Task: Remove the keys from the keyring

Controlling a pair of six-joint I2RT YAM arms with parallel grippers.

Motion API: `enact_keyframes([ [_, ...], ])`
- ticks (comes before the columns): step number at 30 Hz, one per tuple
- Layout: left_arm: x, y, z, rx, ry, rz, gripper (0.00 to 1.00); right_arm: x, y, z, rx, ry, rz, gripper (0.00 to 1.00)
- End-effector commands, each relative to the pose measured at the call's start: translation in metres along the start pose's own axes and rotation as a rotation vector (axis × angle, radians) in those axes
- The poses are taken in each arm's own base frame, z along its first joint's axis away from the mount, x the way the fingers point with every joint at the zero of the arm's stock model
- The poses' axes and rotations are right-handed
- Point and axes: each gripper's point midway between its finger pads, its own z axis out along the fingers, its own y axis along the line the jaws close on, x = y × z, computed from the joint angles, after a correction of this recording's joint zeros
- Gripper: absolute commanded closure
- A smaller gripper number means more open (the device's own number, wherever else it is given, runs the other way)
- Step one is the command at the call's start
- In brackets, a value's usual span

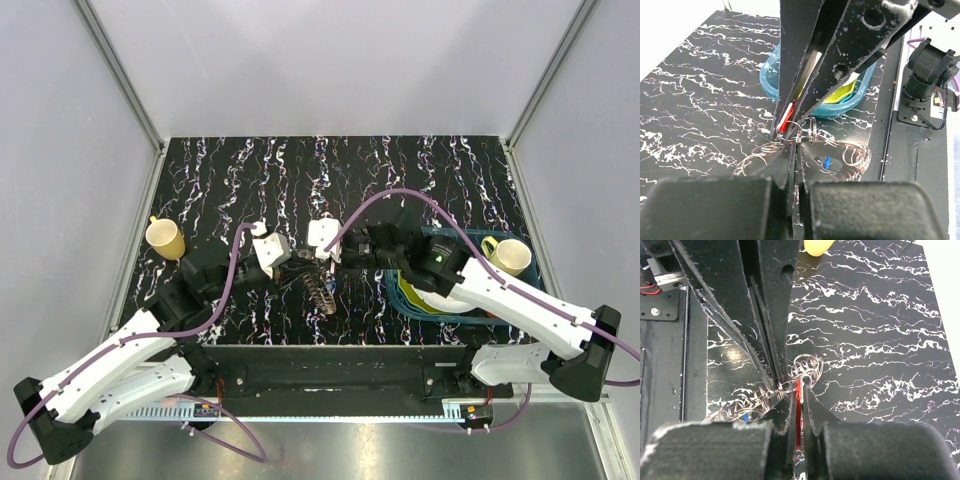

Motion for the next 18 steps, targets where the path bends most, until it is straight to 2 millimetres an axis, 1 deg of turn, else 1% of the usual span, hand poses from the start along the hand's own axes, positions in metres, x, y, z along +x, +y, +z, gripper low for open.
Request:
enact_keyframes([
  [1, -0.034, -0.003, 0.002, 0.024, -0.117, 0.046, 1.00, -0.036, -0.013, 0.006, 0.023, -0.086, 0.016, 0.99],
  [8, -0.036, -0.004, 0.003, 0.033, -0.126, 0.045, 1.00, -0.039, -0.017, 0.012, 0.042, -0.105, 0.060, 1.00],
  [13, -0.037, -0.007, 0.004, 0.051, -0.132, 0.035, 1.00, -0.034, -0.021, 0.019, 0.062, -0.084, 0.094, 1.00],
  [14, -0.043, -0.008, 0.004, 0.052, -0.158, 0.038, 1.00, -0.034, -0.021, 0.020, 0.065, -0.081, 0.108, 1.00],
  [18, -0.051, -0.012, 0.003, 0.075, -0.192, 0.033, 1.00, -0.034, -0.021, 0.024, 0.060, -0.077, 0.140, 1.00],
])
